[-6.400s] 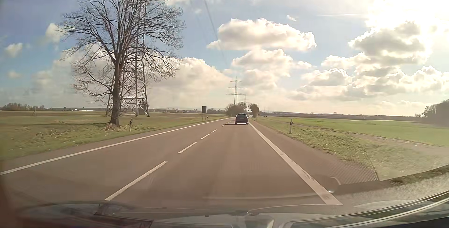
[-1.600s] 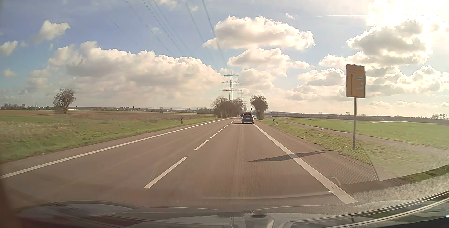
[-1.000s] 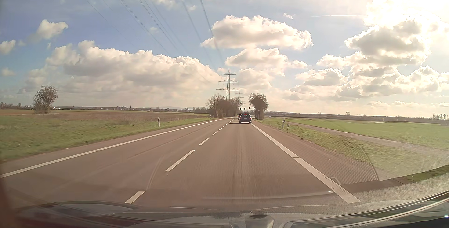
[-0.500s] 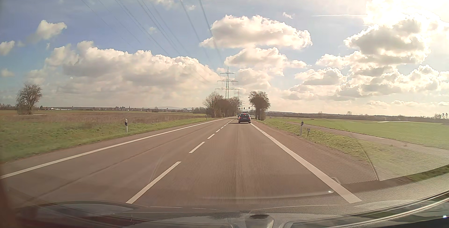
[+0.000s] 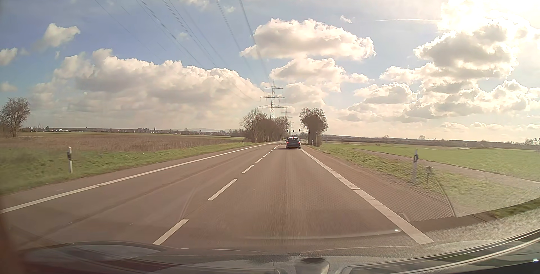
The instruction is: Follow the waypoints while adhering to traffic rules and regulations
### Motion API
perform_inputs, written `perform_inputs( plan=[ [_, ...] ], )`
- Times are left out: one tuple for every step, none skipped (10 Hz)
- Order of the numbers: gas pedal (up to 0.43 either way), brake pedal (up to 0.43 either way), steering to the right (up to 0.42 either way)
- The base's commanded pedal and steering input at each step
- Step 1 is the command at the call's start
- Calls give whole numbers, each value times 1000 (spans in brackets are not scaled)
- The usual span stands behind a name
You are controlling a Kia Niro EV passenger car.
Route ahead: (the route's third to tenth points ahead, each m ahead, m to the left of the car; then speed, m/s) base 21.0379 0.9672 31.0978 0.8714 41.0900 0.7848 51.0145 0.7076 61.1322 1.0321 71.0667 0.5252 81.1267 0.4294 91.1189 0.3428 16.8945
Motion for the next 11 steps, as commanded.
perform_inputs(
  plan=[
    [130,0,1],
    [130,0,1],
    [130,0,1],
    [130,0,1],
    [130,0,1],
    [130,0,1],
    [130,0,1],
    [118,0,1],
    [110,0,1],
    [110,0,2],
    [110,0,2]
  ],
)
